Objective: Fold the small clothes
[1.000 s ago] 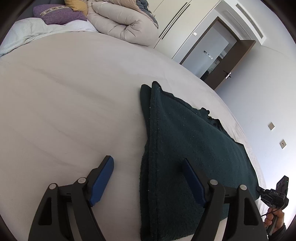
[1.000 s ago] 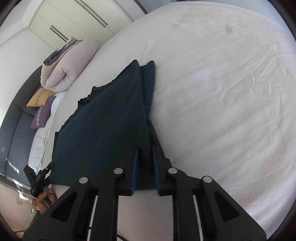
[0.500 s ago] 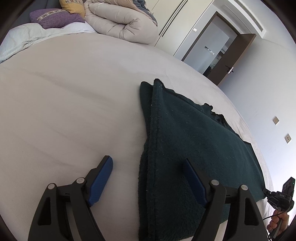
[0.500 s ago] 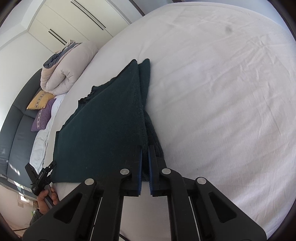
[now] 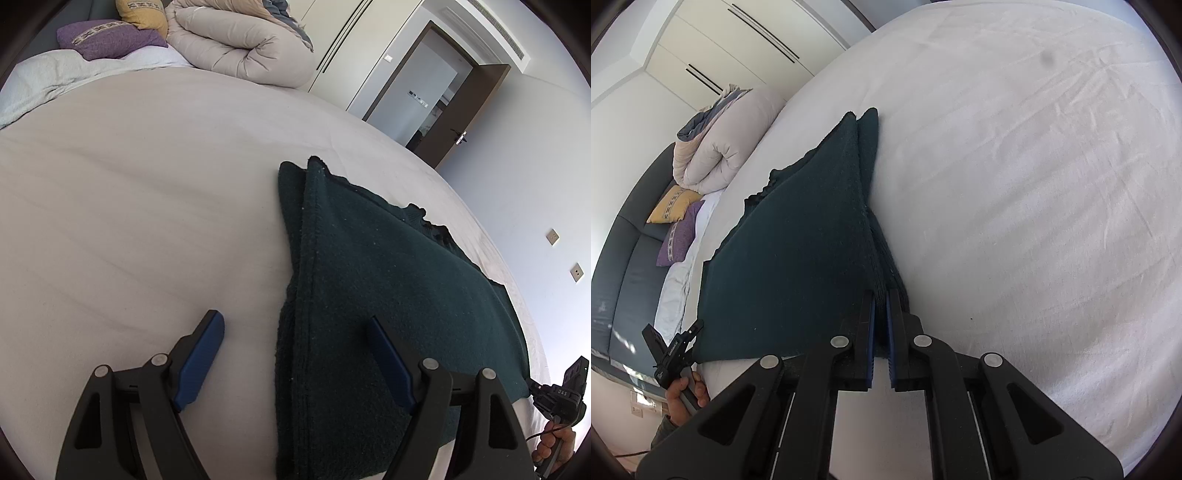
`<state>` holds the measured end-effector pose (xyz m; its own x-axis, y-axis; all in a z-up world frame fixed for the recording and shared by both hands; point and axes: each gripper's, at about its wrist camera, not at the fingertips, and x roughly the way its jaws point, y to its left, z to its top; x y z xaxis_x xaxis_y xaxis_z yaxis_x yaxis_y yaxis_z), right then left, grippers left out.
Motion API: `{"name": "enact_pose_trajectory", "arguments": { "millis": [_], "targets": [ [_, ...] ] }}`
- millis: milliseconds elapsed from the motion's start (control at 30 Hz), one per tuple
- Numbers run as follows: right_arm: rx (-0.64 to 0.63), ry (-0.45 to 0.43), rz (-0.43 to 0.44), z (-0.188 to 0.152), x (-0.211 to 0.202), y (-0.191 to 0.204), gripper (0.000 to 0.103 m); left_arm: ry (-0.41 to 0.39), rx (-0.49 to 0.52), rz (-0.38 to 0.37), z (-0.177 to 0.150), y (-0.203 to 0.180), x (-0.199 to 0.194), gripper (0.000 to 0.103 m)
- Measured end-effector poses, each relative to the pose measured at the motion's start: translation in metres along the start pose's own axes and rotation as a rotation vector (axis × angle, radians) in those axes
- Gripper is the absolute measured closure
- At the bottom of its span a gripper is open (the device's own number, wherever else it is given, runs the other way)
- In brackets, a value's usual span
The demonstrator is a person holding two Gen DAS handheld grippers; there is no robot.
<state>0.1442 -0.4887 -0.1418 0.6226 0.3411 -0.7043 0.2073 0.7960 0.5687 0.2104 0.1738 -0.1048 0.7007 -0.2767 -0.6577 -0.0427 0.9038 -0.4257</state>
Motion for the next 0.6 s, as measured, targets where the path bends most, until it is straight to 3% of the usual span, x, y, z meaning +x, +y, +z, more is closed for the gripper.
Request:
{"name": "enact_pose_trajectory", "arguments": {
  "millis": [167,300,400,600],
  "targets": [
    [0.007,-0.019,0.031,-0.004,0.004,-0.006,0.099,0.000,0.000,0.001,0.000,0.000,0.000,0.022],
    [0.118,-0.030,0.218,-0.004,0.008,-0.035,0.099,0.001,-0.014,-0.007,0.001,0.001,-0.002,0.022],
    [0.133,-0.027,0.273,-0.002,0.008,-0.042,0.099,0.007,-0.044,-0.017,0.003,0.004,-0.006,0.022],
    [0.133,-0.060,0.330,-0.004,0.007,-0.046,0.098,0.015,-0.031,0.086,0.004,-0.005,-0.012,0.028]
  ]
}}
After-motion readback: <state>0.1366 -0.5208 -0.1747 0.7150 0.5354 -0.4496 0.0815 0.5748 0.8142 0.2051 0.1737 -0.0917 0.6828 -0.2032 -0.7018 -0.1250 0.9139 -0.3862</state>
